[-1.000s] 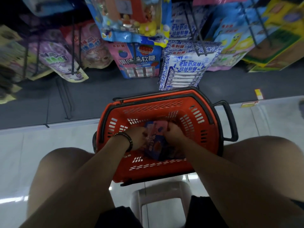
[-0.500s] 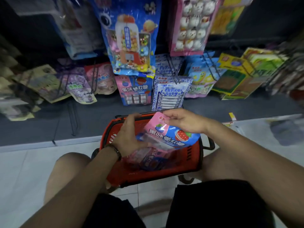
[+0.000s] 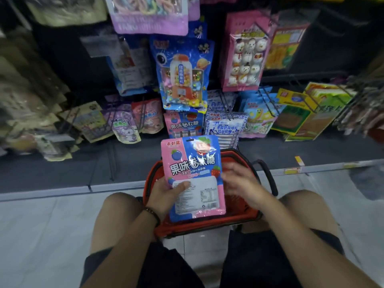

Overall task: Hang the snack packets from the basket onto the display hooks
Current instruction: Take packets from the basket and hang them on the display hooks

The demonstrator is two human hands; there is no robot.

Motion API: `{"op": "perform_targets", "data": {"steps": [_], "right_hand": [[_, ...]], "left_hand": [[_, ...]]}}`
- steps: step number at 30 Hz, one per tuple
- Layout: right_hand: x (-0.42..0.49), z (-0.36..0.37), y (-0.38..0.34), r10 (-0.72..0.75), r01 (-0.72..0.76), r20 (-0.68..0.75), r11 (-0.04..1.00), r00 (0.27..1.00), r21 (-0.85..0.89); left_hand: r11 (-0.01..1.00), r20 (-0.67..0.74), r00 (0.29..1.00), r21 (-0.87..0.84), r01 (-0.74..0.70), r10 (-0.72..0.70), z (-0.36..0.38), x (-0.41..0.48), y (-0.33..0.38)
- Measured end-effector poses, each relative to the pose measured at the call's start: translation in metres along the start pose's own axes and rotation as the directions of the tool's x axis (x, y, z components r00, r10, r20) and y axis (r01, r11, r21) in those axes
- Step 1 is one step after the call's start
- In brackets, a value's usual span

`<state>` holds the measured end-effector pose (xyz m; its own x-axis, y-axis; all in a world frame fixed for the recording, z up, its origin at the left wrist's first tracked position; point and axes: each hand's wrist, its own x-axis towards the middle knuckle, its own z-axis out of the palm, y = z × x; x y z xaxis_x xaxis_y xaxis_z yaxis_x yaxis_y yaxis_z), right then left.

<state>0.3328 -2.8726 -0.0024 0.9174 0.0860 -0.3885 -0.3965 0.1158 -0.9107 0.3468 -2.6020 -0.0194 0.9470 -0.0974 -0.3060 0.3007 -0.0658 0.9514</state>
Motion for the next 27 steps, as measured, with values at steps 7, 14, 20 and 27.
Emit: {"op": "perform_targets", "data": {"steps": [7, 14, 20, 27], "right_hand": [[-0.017, 0.034, 0.044, -0.022, 0.020, -0.047, 0.999, 0.999, -0.041], [-0.018, 0.038, 0.049, -0.188, 0.162, -0.203, 0.977, 0.961, -0.141], [-0.025, 0.069, 0.069, -0.371, 0.370, 0.126, 0.718, 0.920, -0.589], [0.005, 0.033, 0.035, -0.261, 0.157, -0.183, 0.881, 0.948, -0.445]], "left_hand": [[0.998, -0.067, 0.996, -0.011, -0.064, 0.063, 0.006, 0.000, 0.004], [0.917, 0.004, 0.984, 0.362, -0.168, 0.178, 0.029, -0.012, -0.022], [0.995, -0.052, 0.994, -0.026, -0.095, 0.094, 0.036, -0.010, -0.017], [0.969, -0.150, 0.986, -0.242, 0.037, -0.075, 0.016, 0.000, -0.012]]}}
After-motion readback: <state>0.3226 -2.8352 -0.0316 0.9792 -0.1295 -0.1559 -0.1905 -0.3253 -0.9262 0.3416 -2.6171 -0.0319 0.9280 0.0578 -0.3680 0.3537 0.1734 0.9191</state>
